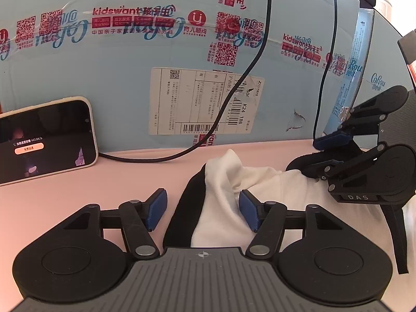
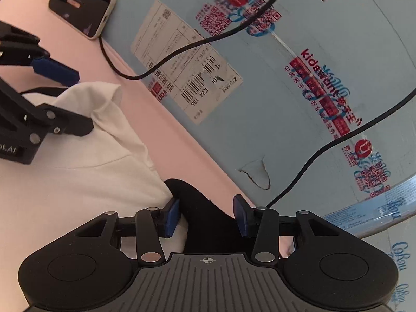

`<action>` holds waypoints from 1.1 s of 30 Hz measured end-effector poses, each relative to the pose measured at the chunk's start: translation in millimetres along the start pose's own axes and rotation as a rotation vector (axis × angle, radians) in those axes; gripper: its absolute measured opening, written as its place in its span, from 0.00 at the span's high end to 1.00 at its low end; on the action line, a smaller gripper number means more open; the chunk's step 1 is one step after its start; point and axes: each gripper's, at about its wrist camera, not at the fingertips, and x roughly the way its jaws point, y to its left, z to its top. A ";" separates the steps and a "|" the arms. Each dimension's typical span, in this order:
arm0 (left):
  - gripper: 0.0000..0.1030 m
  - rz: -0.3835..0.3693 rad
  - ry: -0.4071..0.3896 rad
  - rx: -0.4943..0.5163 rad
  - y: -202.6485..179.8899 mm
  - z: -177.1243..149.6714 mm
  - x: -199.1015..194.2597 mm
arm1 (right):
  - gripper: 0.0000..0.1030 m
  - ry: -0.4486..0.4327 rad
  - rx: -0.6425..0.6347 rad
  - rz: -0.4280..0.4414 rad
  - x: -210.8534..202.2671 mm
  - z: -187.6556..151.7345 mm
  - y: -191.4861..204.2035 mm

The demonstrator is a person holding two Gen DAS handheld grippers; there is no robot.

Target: Fold clothes

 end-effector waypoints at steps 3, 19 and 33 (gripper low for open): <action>0.43 0.000 0.000 0.000 0.3 -0.3 0.1 | 0.88 0.010 0.109 0.064 -2.5 -4.1 -8.4; 0.43 0.009 0.000 0.010 -5.9 -0.5 -0.8 | 0.92 -0.396 1.411 0.688 -36.4 -133.7 -123.6; 0.42 0.007 0.000 0.006 -5.0 -1.3 -0.5 | 0.86 -0.639 1.503 0.513 -71.8 -144.1 -138.5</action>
